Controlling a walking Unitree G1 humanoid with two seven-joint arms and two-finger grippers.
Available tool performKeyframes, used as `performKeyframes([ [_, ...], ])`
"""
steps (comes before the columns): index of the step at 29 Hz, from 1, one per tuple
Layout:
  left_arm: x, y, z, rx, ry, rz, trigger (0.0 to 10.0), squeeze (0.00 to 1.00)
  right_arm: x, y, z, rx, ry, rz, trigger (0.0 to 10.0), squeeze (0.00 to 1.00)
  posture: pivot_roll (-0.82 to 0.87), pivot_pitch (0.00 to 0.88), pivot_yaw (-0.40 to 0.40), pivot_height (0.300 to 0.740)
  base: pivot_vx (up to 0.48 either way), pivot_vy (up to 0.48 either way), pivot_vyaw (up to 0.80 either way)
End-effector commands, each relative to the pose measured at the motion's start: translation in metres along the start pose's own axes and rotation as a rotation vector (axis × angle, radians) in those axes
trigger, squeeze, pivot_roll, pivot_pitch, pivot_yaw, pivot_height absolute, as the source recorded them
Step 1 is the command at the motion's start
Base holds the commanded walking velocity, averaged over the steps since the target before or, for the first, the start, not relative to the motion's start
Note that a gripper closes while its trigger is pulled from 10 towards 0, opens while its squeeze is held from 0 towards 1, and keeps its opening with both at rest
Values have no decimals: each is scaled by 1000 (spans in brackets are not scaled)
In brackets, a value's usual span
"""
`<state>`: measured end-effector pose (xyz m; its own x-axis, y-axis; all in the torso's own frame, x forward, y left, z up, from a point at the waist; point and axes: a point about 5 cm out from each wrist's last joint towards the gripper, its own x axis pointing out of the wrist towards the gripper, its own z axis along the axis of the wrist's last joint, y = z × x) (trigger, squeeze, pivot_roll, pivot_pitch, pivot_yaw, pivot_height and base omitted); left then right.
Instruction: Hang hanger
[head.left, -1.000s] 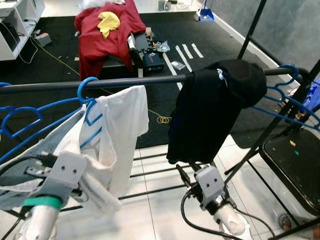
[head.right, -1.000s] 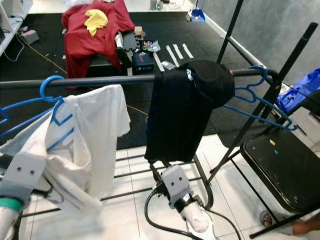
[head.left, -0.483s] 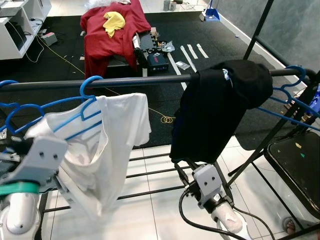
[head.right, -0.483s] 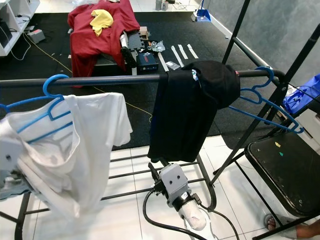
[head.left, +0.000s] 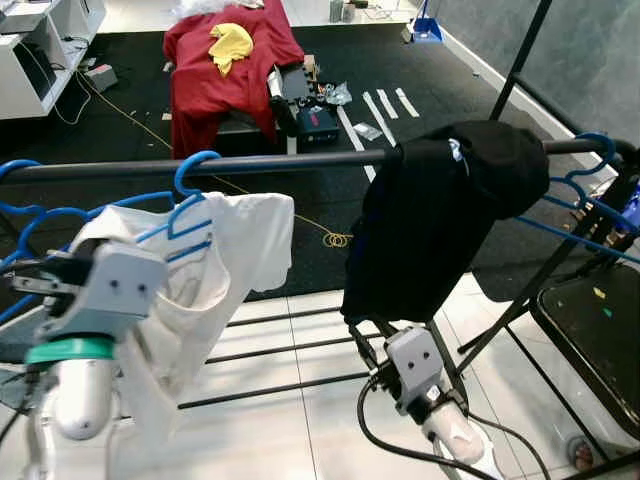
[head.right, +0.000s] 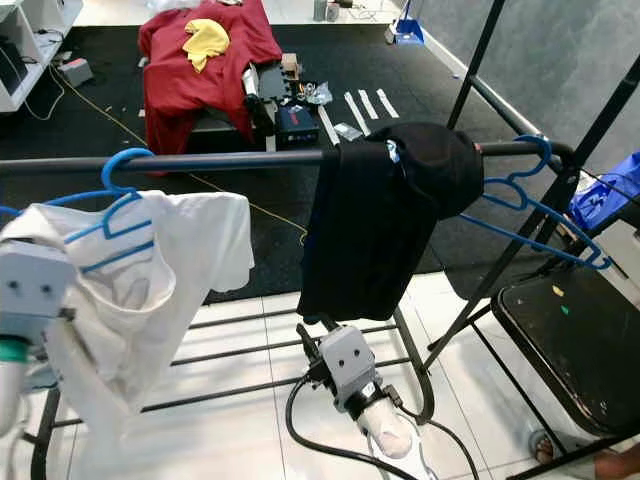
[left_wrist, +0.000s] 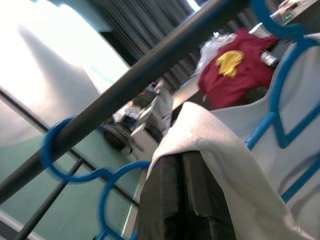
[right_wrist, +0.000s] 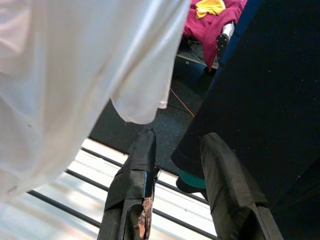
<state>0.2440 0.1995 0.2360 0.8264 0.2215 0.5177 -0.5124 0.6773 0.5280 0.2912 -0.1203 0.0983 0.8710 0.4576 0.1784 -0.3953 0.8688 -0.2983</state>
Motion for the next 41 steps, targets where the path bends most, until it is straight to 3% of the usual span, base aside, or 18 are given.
performKeyframes([
  [1,1,-13,6,6,-45,3,0,0,-3,2,-5,3,17,0,10000,0,-89,149,69,740,0,0,0],
  [6,1,-13,6,6,-45,3,0,0,-3,2,-5,3,17,0,10000,0,-89,149,69,740,0,0,0],
  [7,9,-26,12,-30,-54,3,0,0,-3,1,-5,1,17,-3,10000,0,-94,146,66,740,0,0,0],
  [9,9,-26,12,-30,-54,3,0,0,-3,1,-5,1,17,-3,10000,0,-94,146,66,740,0,0,0],
  [11,34,-61,30,-120,-57,-63,0,0,-3,1,-5,-1,15,-7,10000,0,-111,140,72,740,0,0,0],
  [12,34,-61,30,-120,-57,-63,0,0,-3,1,-5,-1,15,-7,10000,0,-111,140,72,740,0,0,0],
  [13,42,-74,38,-152,-58,-121,0,0,-2,0,-4,-2,14,-11,10000,0,-115,140,76,740,0,0,0],
  [18,45,-91,47,-178,-65,-207,0,0,-4,-1,-4,-3,12,-22,10000,0,-116,141,78,740,0,0,0],
  [21,41,-110,65,-203,-140,-347,0,0,-5,-2,-5,-4,14,-26,10000,0,-122,144,78,740,0,0,0],
  [25,40,-116,69,-204,-149,-391,0,0,-5,-2,-5,-5,14,-27,10000,0,-123,145,80,740,0,0,0],
  [26,40,-120,67,-183,-141,-406,1373,0,-5,-2,-5,-5,14,-31,10000,0,-123,145,80,740,0,0,0],
  [28,40,-120,67,-183,-141,-406,1373,0,-5,-2,-5,-5,14,-31,10000,0,-123,145,80,740,0,0,0],
  [29,41,-119,56,-143,-96,-396,10000,0,-6,-3,-5,-6,13,-34,10000,0,-132,149,81,740,0,0,0],
  [33,41,-116,46,-113,-62,-393,10000,0,-7,-4,-5,-7,14,-37,10000,0,-130,152,77,740,0,0,0],
  [34,39,-111,36,-98,-39,-398,10000,627,-8,-4,-5,-8,15,-38,10000,0,-126,154,75,740,0,0,0],
  [35,39,-111,36,-98,-39,-398,10000,627,-8,-4,-5,-8,15,-38,10000,0,-126,154,75,740,0,0,0],
  [36,37,-108,31,-100,-19,-405,10000,1000,-8,-4,-6,-9,16,-38,10000,0,-122,155,74,740,0,0,0],
  [41,35,-103,25,-115,4,-425,10000,1000,-7,-4,-5,-8,16,-35,10000,0,-115,156,71,740,0,0,0],
])
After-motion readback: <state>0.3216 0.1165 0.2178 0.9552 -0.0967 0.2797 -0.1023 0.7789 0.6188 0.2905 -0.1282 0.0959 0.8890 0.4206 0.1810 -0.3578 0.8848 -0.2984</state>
